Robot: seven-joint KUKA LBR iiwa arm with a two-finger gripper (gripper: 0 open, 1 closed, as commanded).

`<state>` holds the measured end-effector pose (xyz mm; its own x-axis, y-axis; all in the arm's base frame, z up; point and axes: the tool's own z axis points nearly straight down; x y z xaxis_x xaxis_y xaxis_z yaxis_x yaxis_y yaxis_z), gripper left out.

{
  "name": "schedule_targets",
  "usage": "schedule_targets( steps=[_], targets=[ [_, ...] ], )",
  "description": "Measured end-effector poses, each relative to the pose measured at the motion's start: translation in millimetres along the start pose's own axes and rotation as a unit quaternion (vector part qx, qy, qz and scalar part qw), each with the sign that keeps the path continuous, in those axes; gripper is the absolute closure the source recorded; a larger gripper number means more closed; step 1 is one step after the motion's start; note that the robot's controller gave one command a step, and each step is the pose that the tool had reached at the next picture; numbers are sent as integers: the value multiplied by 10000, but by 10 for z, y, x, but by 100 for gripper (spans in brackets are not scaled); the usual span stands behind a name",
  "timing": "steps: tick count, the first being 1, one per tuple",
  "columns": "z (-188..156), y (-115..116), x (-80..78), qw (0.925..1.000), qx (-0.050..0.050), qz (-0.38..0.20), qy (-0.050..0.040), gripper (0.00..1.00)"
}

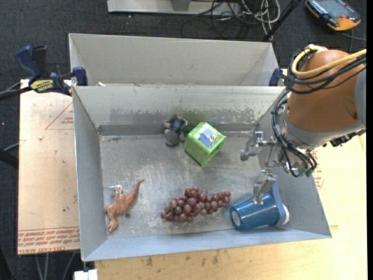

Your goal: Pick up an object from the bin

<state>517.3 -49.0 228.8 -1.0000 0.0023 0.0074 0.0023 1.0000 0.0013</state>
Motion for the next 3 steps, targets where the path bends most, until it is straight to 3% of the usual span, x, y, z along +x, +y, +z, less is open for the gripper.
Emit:
schedule_targets(
  steps=[1, 2, 3],
  targets=[
    [-40, 2, -15, 10000, 4, -8, -40, 0],
    [409, 104, -5, 9997, 10, -211, -79, 0],
    [784, 85, 197, 9997, -1, -222, -35, 0]
  ],
)
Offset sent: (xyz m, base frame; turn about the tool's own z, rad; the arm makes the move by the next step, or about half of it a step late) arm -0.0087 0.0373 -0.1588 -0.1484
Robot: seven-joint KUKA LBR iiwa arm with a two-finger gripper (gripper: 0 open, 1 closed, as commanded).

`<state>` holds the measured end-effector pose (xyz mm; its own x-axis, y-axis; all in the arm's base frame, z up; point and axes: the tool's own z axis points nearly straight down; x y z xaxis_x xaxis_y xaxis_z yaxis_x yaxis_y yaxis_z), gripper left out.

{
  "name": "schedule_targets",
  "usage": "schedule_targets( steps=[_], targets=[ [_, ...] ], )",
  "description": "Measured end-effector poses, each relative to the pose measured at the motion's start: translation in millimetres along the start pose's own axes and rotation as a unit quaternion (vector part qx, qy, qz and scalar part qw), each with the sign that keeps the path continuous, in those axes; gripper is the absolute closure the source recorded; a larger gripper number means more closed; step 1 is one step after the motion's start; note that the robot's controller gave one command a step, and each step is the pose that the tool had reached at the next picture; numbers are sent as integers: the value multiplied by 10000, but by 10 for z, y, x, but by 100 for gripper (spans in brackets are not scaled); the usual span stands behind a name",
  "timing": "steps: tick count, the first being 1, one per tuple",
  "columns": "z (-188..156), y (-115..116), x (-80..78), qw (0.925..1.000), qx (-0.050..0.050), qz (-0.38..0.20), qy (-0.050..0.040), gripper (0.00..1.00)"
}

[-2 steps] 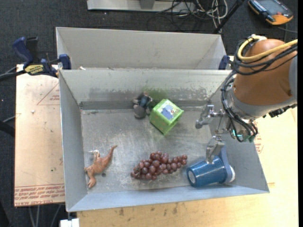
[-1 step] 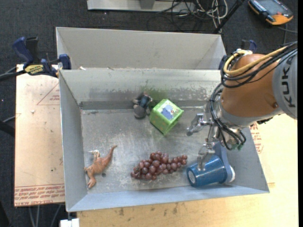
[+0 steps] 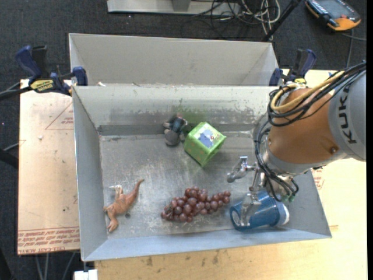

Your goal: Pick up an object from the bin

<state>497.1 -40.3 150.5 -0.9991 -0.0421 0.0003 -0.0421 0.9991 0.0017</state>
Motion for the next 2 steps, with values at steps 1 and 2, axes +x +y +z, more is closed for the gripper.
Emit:
schedule_targets(
  steps=[1, 2],
  targets=[
    [510, 125, -201, 10000, 11, 57, -33, 0],
    [747, 374, -158, 9946, 4, 1033, -56, 100]
  ],
)
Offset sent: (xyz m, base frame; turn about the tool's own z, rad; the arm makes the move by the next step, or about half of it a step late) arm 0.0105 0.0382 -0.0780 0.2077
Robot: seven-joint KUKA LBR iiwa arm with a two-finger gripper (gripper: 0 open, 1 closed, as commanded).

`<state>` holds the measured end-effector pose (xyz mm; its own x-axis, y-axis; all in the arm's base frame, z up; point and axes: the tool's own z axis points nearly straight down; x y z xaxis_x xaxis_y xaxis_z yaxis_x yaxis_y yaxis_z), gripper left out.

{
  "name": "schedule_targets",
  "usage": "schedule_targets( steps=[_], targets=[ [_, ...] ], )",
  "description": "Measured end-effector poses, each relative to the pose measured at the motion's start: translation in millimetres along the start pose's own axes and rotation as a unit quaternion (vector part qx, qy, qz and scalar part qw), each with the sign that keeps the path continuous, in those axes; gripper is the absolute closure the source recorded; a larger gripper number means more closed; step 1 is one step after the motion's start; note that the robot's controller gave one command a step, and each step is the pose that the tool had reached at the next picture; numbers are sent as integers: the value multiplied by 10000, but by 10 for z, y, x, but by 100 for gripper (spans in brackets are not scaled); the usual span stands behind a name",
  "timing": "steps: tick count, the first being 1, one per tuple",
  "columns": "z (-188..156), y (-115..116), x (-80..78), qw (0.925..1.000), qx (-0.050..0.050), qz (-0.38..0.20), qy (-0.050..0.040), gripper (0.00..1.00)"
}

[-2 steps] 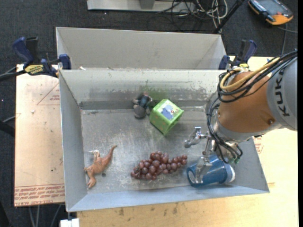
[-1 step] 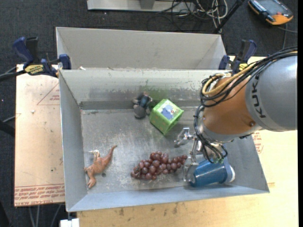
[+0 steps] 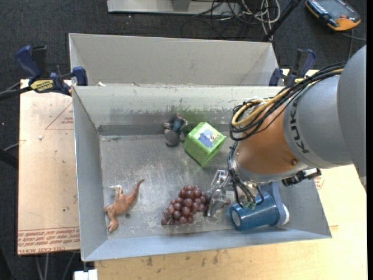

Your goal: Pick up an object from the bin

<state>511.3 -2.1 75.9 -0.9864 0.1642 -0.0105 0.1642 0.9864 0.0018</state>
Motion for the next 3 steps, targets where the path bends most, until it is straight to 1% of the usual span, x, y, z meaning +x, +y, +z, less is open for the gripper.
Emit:
schedule_targets(
  steps=[1, 2, 3],
  targets=[
    [0, 0, 0, 10000, 0, 1, 0, 100],
    [-368, 1, 32, 10000, 11, 5, 89, 100],
    [-1563, 162, -74, 10000, 8, 0, 47, 100]
  ],
)
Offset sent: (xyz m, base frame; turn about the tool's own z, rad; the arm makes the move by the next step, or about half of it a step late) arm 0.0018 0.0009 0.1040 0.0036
